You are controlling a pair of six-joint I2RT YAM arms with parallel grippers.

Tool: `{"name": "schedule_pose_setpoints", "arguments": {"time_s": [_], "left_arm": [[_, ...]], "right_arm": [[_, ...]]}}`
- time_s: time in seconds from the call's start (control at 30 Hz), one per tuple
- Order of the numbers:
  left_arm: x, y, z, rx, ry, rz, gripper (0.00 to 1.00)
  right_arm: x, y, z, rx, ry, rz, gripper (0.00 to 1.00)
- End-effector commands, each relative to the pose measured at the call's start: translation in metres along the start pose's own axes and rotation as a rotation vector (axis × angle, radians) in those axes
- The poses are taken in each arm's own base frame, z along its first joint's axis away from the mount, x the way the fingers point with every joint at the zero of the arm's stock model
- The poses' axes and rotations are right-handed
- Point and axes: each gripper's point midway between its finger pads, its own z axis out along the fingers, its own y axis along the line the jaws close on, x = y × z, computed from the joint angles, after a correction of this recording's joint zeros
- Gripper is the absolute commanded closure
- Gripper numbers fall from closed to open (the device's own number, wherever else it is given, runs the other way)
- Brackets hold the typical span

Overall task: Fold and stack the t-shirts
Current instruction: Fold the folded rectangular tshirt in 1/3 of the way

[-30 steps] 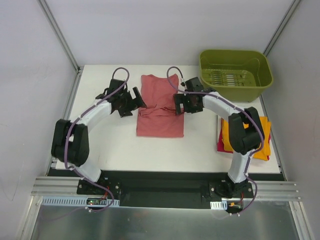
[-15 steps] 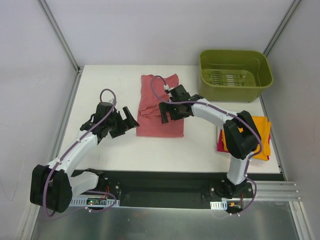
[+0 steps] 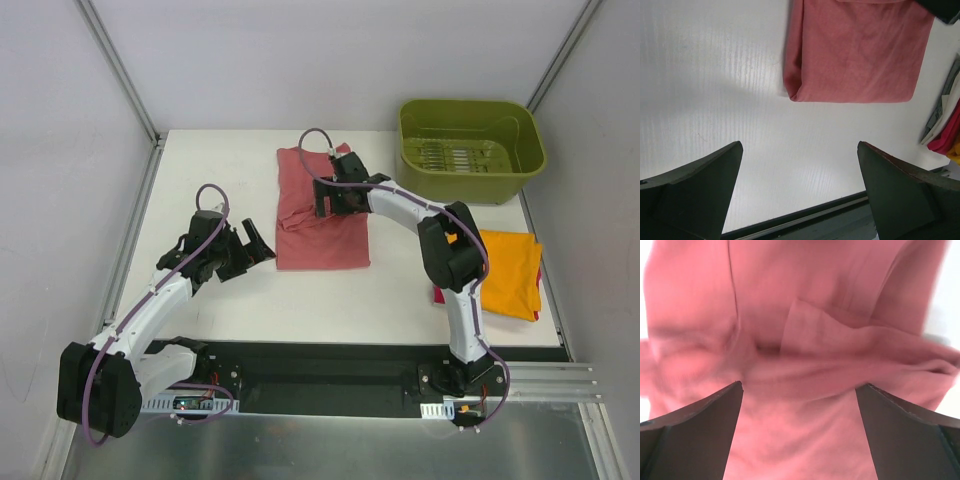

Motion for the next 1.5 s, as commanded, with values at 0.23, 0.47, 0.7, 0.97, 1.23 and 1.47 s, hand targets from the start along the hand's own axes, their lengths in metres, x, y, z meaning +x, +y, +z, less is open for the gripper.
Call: {"name": "schedule_pose_setpoints", "arguments": {"time_s": [0.23, 0.47, 0.7, 0.97, 1.23, 1.47], "left_arm": [[0.0, 0.003, -0.001, -0.016, 0.002, -0.016, 0.01], [0.003, 0.002, 0.004, -0.019, 0.035, -0.03, 0.01], [0.0, 0.007, 0.0, -0.038, 0.004, -0.019, 0.01], [0.007, 0.013, -0.009, -0.042, -0.011, -0.023, 0.01], [0.004, 0.017, -0.013, -0.073, -0.028, -0.009, 0.01], [0.006, 0.02, -0.015, -0.081, -0.028, -0.014, 0.01]], "right_arm": [[-0.12, 0.023, -0.006, -0.048, -0.291, -0.053, 0.0], [-0.093, 0.023, -0.067, -0.064, -0.295, -0.131, 0.0], [0.001, 0.059, -0.07, -0.208, -0.122, -0.148, 0.0], [-0.003, 0.096, -0.025, -0.261, -0.081, -0.119, 0.0], [-0.077, 0.1, 0.013, -0.201, -0.222, -0.125, 0.0], [-0.127, 0.111, 0.014, -0.267, -0.322, -0.135, 0.01]]}}
